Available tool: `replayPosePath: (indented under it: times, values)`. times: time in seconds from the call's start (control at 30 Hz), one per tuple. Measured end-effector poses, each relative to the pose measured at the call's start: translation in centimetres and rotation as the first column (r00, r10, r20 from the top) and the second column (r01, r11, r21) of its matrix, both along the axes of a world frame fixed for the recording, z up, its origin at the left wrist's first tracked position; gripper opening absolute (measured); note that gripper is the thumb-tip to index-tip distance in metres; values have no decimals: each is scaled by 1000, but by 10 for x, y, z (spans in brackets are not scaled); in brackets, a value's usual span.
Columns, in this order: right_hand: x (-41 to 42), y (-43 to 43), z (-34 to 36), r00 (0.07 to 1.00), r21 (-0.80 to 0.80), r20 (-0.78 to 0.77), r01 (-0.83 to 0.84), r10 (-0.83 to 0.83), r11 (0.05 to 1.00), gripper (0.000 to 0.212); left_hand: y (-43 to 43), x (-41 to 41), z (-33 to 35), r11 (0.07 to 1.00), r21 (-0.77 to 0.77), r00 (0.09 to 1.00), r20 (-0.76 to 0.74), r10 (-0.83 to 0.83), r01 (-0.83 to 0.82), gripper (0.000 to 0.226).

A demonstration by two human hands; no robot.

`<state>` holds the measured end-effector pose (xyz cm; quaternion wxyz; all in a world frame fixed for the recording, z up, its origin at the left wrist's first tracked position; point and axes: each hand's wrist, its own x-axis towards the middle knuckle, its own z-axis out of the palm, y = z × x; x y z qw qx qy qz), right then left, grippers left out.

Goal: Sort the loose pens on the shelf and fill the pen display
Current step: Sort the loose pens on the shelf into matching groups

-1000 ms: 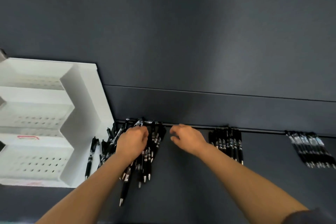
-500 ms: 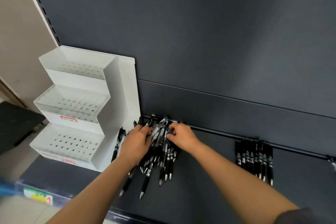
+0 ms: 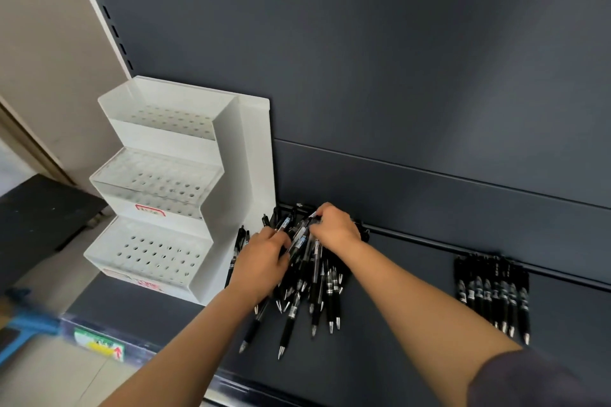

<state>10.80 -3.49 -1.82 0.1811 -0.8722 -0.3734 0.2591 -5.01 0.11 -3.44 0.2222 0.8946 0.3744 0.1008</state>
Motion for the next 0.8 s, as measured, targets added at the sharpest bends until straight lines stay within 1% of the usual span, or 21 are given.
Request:
replayPosePath:
  times: [0.17,0.27,0.4,0.47,0.5,0.57,0.6,0.67,0.73,0.8]
  values:
    - [7,-6,-3,996,91,-92,-13,22,996,38,-1,8,0,1000,8,1000,10,-22,22,22]
    - [10,-12,2,983,192,-185,15,21,981,34,-5,18,3,999,16,999,15,-41,41,32]
    - [13,-24,14,966,332,-255,39,50,942,32,-10,30,8,996,21,994,-60,-91,92,45]
    - [15,-29,18,957,393,-288,82,38,916,31,-15,35,9,993,-37,991,-72,-110,108,41]
    - [17,-32,19,950,422,-311,115,24,899,32,-17,38,10,989,-110,994,-42,-105,99,37]
    - [20,-39,19,933,465,-358,204,-28,861,34,-20,43,12,948,-308,995,73,-62,81,27]
    - [21,-43,19,922,483,-382,254,-60,838,35,-22,45,13,923,-376,991,124,-40,84,22]
    - [26,-51,19,885,502,-447,369,-131,782,36,-25,50,15,902,-415,982,180,-51,123,15]
    - [31,-60,18,828,490,-524,485,-199,725,34,-29,55,17,879,-443,971,223,-84,178,6]
    - [34,-68,18,753,440,-621,565,-218,698,33,-34,59,17,854,-476,961,262,-92,211,16]
